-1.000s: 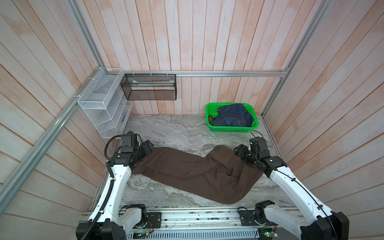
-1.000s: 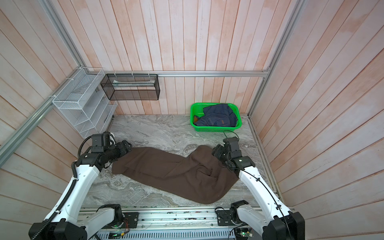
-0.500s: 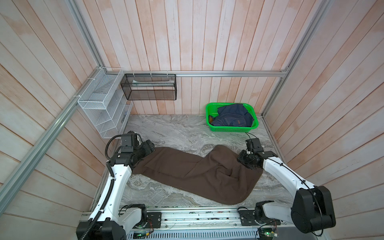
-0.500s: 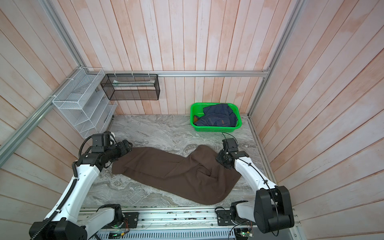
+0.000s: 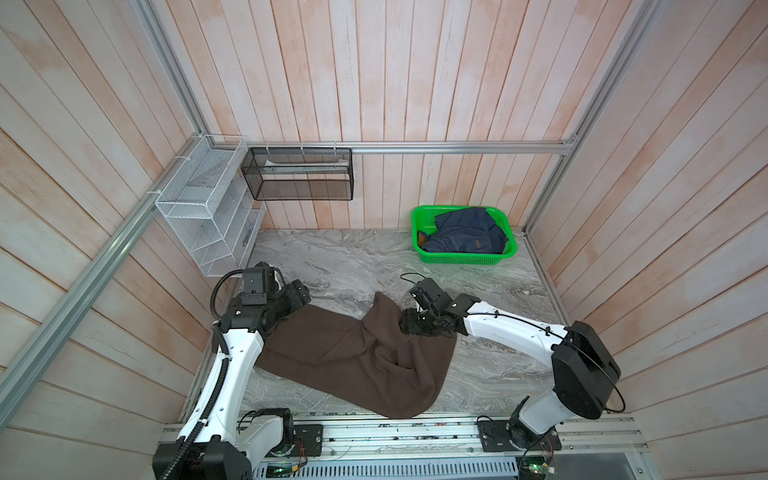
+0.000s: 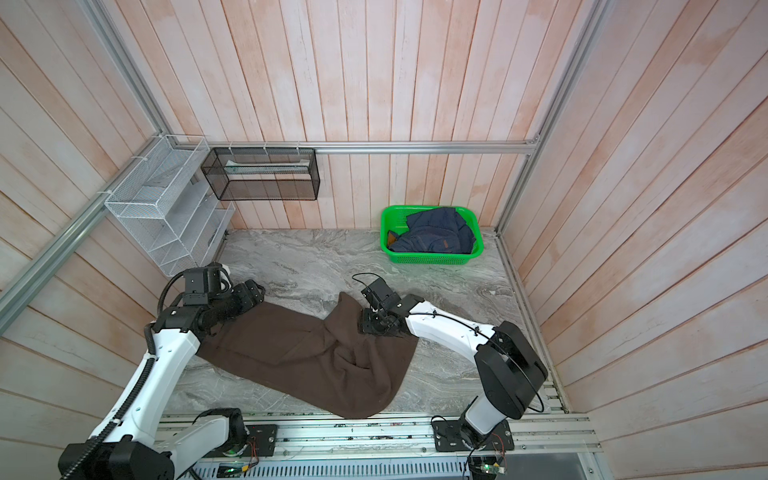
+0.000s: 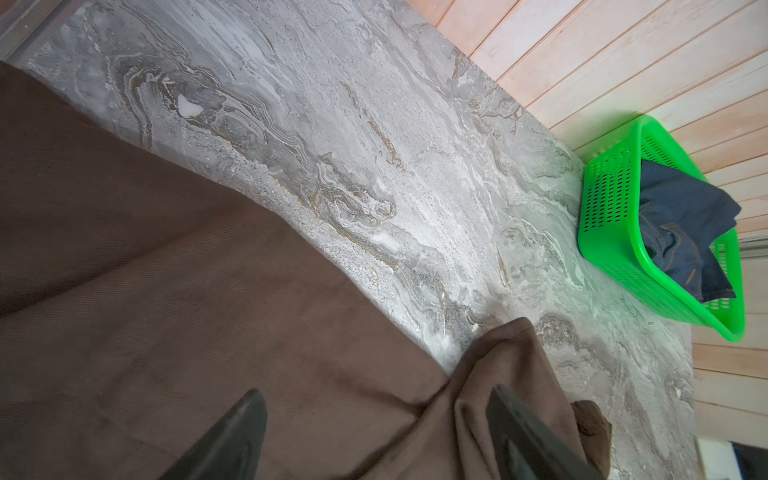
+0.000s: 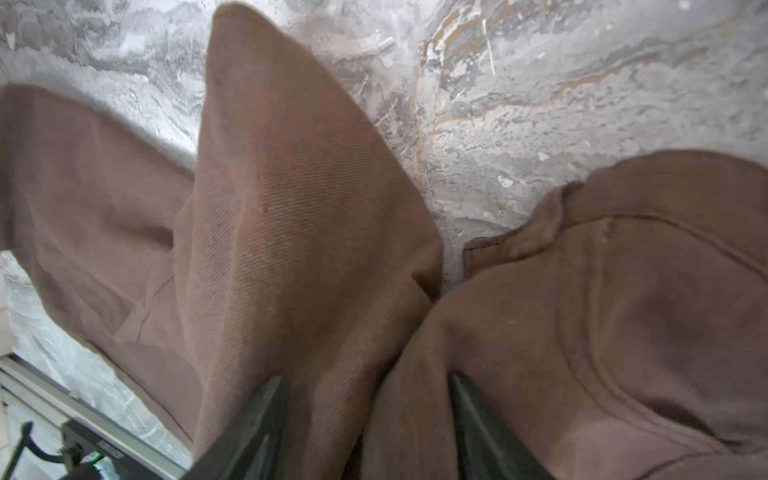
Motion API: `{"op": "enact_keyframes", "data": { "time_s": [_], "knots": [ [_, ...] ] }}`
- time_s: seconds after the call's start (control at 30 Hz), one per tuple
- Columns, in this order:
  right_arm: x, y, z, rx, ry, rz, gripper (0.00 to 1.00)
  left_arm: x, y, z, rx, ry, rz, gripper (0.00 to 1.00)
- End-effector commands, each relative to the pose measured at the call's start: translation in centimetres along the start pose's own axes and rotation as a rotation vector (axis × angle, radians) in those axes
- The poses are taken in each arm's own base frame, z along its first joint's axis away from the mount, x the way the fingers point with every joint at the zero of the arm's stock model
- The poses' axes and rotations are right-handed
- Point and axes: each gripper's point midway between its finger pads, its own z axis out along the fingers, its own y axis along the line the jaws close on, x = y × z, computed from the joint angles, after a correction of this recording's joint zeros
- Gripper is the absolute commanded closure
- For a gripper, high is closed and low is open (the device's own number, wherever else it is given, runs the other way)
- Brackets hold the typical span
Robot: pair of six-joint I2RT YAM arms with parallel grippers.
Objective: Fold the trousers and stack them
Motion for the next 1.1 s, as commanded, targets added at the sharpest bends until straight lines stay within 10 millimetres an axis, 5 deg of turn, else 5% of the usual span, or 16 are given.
{"op": "enact_keyframes", "data": {
  "time_s": [0.0,0.17,0.33,0.63,1.07],
  "knots": [
    [-2.8,-0.9,-3.7,0.067,-0.124,-0.007,0.27,-0.7,0.0,-0.7,-0.006,-0.03,0.02,0.14],
    [-4.7,-7.6,-7.5,0.118,-0.253,0.195,0.24,-0.5,0.1,-0.7,-0.007,-0.025,0.018,0.14],
    [-2.6,-14.2,-7.2,0.074,-0.248,0.42,0.24,-0.3,0.1,-0.5,-0.002,-0.016,0.015,0.14],
    [2.2,-14.5,-2.6,-0.055,-0.119,0.486,0.26,-0.2,0.1,-0.4,-0.001,-0.008,0.01,0.14],
    [2.8,-13.8,1.1,-0.133,-0.033,0.465,0.35,-0.4,0.1,-1.0,-0.012,-0.02,0.011,0.14]
  ]
}}
